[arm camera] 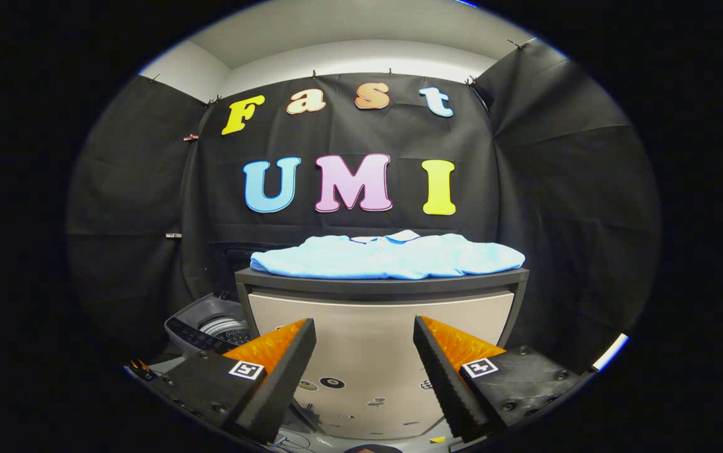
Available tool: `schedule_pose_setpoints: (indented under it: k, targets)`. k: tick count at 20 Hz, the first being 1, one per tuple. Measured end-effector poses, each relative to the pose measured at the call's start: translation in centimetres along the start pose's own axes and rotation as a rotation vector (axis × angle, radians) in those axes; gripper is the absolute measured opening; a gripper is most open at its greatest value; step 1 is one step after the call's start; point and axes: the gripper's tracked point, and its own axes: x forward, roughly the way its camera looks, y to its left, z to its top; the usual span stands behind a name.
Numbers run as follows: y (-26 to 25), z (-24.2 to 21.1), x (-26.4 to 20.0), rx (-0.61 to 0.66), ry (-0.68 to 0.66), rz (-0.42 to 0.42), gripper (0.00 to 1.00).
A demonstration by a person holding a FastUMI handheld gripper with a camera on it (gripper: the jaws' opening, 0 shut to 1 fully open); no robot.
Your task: Put the clothes into the washing machine and then close the washing machine lid.
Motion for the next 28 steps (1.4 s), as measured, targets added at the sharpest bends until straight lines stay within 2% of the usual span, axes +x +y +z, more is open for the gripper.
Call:
schedule_pose_setpoints:
  k: [9,13,18,23,28]
  targets:
    - [-0.5,1.0,0.8,-0.006,-0.003,0.003,0.98]
    - [-1.0,2.8,1.7,-0.016,-0.015,0.016,0.98]
    - [-2.1,7.0,5.5,-0.071,-0.006,0.068,0.98]
    - [-4.4,10.2,9.9,-0.040,0.015,0.015,0.98]
    - [-3.4,12.8,13.3,0.000,0.052,0.026,0.99]
